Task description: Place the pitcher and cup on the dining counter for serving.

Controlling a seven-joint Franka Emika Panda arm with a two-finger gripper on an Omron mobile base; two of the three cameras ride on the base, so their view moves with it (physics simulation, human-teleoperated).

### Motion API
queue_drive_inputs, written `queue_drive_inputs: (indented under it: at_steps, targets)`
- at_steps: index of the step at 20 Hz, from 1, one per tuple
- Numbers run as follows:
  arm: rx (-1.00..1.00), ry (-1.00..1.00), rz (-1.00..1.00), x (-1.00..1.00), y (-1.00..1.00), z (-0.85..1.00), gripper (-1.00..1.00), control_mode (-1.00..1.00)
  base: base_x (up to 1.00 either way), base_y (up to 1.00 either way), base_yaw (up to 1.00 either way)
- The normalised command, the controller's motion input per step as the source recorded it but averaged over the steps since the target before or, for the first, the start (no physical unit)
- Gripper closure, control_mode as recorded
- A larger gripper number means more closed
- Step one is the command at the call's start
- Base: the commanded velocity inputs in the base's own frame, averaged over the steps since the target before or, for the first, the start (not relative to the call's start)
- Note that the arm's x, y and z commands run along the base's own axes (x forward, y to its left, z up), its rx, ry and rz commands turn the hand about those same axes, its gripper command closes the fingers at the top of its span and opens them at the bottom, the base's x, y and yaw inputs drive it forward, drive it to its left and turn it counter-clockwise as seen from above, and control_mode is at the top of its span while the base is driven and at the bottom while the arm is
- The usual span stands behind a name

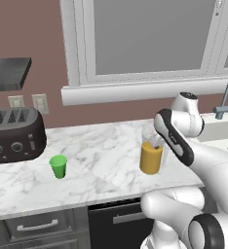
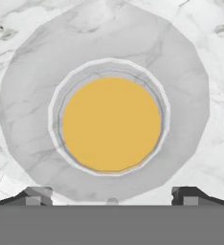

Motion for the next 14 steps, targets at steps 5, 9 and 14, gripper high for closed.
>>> queue_drive_inputs:
  at_steps: [5, 9, 14]
  targets:
    - [0.0, 0.03, 0.0, 0.16, 0.0, -0.25, -1.0, -1.0, 0.0, 0.0, 0.0]
    - [0.0, 0.06, 0.02, 0.14, 0.0, -0.24, -1.0, -1.0, 0.0, 0.0, 0.0]
    - [0.01, 0.07, 0.01, 0.02, 0.0, -0.34, 1.0, -1.0, 0.0, 0.0, 0.0]
